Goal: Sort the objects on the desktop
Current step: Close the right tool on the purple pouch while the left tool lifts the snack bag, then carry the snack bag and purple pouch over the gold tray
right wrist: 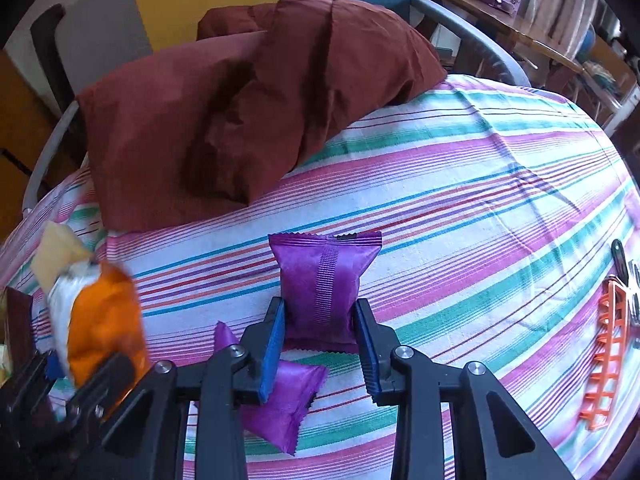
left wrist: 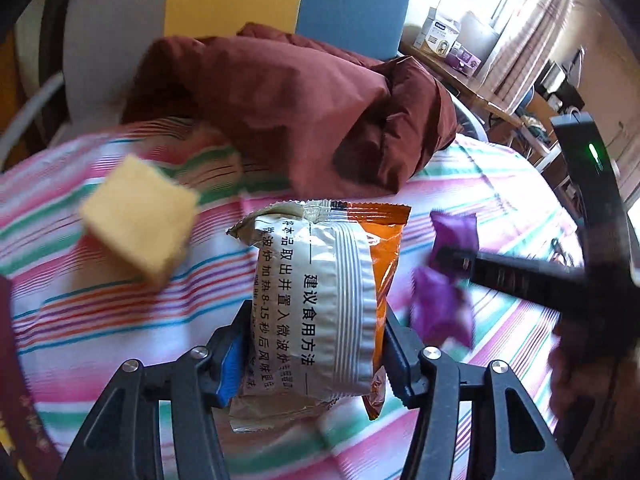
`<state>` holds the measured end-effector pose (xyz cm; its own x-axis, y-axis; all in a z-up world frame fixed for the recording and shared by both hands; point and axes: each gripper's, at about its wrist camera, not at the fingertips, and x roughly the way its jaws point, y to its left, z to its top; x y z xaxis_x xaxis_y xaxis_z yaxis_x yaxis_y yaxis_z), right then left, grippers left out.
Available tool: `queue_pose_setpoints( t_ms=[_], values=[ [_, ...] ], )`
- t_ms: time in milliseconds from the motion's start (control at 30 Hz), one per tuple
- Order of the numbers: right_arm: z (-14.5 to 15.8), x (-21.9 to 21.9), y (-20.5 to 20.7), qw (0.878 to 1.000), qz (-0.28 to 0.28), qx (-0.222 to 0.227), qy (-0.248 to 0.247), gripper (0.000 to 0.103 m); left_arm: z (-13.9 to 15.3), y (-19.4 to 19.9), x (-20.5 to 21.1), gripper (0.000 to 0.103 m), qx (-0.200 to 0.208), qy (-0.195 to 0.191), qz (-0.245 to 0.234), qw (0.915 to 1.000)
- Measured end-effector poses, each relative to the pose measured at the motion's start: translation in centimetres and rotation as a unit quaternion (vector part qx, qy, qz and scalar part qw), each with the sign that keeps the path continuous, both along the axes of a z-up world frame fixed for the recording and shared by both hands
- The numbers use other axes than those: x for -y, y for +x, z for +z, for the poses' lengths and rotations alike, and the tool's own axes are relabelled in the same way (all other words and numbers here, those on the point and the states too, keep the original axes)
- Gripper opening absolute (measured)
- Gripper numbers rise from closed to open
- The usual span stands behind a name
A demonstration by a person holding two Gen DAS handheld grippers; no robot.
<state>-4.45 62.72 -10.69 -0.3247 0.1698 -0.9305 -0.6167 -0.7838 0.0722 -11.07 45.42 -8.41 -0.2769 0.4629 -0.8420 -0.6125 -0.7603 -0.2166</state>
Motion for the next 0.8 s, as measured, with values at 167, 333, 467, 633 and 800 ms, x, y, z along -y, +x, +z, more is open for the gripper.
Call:
queue_pose_setpoints(
  t_ms=[167, 333, 467, 633, 800],
  values=[
    [0.5, 1.9, -1.0, 0.999, 0.045, -0.020, 0.002, 0.034, 0.3, 2.5, 3.7, 0.058, -0.039, -0.012, 0.010, 0.9991],
    [1.0, 5.0, -2.1, 0.992, 0.116, -0.047, 0.005, 0.034, 0.2, 3.9, 7.8, 0.058, -0.043, -0.010, 0.030, 0.9986],
    [1.7, 8.3, -3.3, 0.982, 0.174, -0.069, 0.001, 0.034, 0.0, 4.7, 9.3, 0.058, -0.052, -0.017, 0.037, 0.9978],
    [0.6, 10.5, -4.6, 0.973, 0.222, -0.062, 0.005, 0.034, 0.1, 5.7, 11.5, 0.058, -0.053, -0.018, 0.040, 0.9976],
    [-1.0, 13.9, -3.7, 0.965, 0.260, -0.032, 0.018, 0.034, 1.4, 6.7, 13.1, 0.058, -0.066, -0.004, 0.041, 0.9969]
  ],
)
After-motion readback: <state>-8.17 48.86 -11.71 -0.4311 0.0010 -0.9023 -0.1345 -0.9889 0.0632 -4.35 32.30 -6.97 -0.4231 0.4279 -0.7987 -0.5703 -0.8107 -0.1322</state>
